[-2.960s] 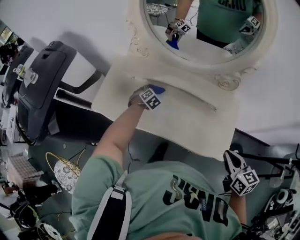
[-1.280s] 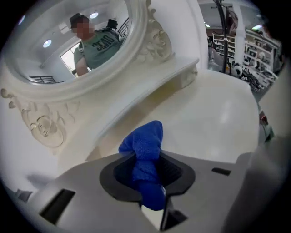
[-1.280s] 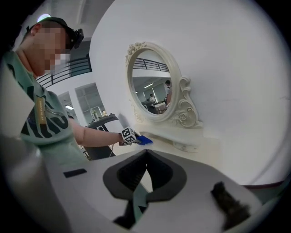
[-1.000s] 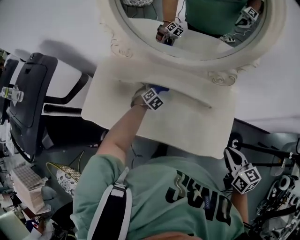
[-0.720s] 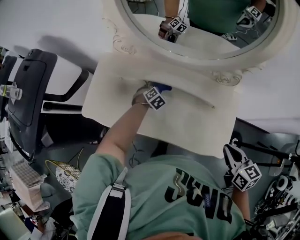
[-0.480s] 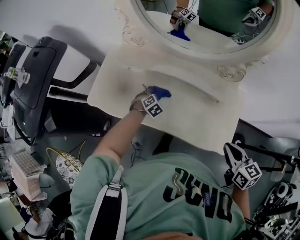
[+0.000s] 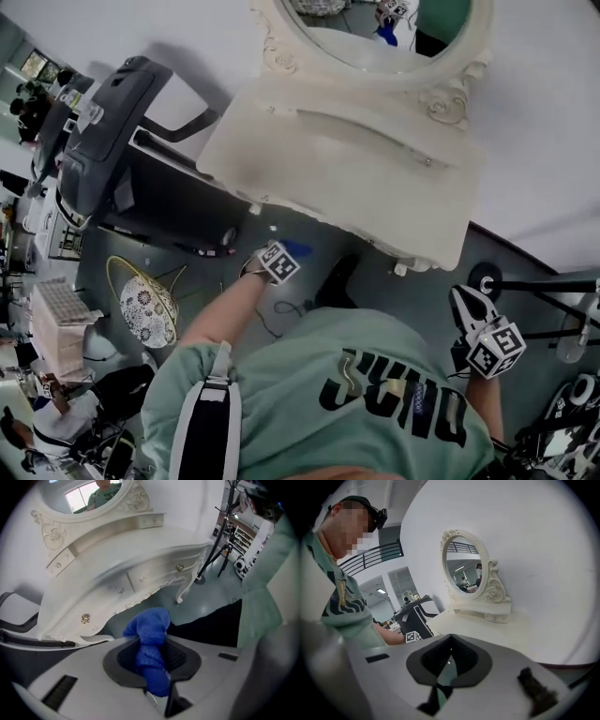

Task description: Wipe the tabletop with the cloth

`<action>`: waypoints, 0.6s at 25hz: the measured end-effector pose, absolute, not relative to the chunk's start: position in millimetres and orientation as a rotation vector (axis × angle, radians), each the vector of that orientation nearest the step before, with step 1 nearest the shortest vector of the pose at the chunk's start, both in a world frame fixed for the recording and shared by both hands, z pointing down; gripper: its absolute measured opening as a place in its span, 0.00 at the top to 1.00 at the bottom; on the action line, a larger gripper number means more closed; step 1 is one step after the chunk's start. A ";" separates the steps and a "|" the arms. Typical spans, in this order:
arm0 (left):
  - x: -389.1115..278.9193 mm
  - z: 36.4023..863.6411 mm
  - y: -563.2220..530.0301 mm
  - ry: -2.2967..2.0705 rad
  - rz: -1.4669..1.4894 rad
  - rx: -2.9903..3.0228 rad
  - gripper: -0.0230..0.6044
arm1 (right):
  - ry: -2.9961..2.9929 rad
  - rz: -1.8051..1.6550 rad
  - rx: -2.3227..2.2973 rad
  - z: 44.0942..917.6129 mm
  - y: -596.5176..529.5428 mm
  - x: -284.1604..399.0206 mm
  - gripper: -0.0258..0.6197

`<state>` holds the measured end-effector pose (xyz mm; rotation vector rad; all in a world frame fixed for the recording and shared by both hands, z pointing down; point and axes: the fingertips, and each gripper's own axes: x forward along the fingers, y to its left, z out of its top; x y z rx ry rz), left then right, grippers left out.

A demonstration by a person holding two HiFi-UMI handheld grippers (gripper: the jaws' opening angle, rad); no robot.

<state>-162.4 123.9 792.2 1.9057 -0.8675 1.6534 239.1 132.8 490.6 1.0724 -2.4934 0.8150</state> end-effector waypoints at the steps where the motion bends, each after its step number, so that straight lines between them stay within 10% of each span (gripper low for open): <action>1: -158.1 785.4 124.3 -0.891 1.640 1.916 0.81 | -2.494 0.820 1.081 489.5 138.4 244.6 0.94; 15: -62.6 744.7 -275.0 -1.130 1.543 2.283 0.81 | -2.351 0.822 1.171 494.0 -13.5 222.4 0.94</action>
